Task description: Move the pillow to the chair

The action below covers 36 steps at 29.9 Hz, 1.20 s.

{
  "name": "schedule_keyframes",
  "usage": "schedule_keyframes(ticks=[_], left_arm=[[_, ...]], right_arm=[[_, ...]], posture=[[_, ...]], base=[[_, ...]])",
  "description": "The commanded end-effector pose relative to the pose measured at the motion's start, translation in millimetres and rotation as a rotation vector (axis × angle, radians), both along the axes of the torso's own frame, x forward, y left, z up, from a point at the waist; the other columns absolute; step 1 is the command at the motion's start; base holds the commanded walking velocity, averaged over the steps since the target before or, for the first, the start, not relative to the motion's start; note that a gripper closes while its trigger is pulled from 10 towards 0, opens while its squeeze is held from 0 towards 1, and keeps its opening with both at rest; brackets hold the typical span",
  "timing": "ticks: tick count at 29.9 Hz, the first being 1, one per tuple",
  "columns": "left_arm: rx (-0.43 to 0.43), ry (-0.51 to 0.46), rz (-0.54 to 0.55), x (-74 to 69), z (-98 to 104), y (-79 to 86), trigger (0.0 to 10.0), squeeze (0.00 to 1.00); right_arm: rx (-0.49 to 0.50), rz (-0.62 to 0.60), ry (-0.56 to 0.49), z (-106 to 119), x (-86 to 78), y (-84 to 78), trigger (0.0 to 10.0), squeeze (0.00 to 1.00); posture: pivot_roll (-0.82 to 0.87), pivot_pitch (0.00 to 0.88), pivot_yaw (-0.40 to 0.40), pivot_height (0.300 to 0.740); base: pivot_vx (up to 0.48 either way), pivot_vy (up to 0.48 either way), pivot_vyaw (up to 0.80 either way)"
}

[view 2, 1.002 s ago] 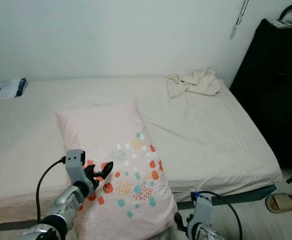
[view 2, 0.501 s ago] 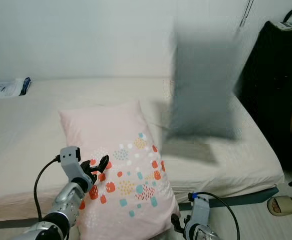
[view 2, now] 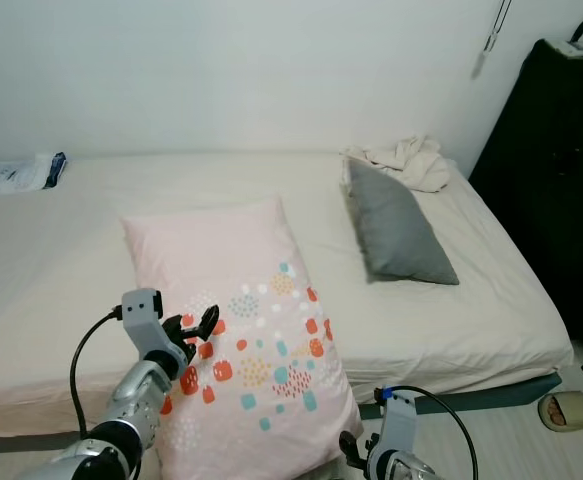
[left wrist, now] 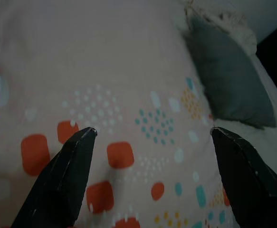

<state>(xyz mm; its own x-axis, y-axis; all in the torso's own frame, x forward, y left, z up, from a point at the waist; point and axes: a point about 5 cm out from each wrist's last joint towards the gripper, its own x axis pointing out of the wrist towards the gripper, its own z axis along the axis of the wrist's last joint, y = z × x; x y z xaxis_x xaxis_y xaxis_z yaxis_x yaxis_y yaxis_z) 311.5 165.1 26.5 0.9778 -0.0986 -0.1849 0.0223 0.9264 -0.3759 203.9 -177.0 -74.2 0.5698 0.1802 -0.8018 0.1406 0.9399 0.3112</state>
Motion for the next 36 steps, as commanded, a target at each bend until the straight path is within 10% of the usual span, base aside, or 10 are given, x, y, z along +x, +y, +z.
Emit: schedule_keyframes(ticks=[1, 17, 30, 31, 36], left_arm=[[0.008, -0.025, -0.010, 3.9, 5.2, -5.0, 10.0, 0.00], [0.057, -0.132, 0.026, 25.8, 35.8, -6.1, 10.0, 0.00], [0.007, -0.436, 0.037, 61.8, 117.0, -14.7, 10.0, 0.00], [0.027, -0.425, 0.037, 64.8, 120.5, -13.0, 10.0, 1.00], [0.171, -0.246, 0.114, 66.9, 103.8, 13.3, 10.0, 1.00]], right_arm=[[0.004, 0.014, 0.025, -3.9, -7.1, 2.1, 10.0, 0.00], [0.019, 0.025, 0.026, -5.0, -9.7, 3.4, 10.0, 0.00], [0.061, 0.028, 0.010, -4.9, -9.4, 10.4, 10.0, 0.00], [0.058, 0.025, 0.011, -5.4, -10.1, 10.4, 10.0, 0.00], [0.055, -0.017, 0.013, -7.5, -14.6, 7.3, 10.0, 0.00]], posture=[[-0.09, 0.088, 0.003, 0.638], [-0.10, 0.092, 0.006, 0.583], [-0.09, 0.103, 0.018, 0.523], [-0.09, 0.110, 0.022, 0.513], [-0.10, 0.127, 0.035, 0.513]], base=[[0.000, 0.000, 0.00], [0.000, 0.000, 0.00], [0.000, 0.000, 0.00], [0.000, 0.000, 0.00], [0.000, 0.000, 0.00]])
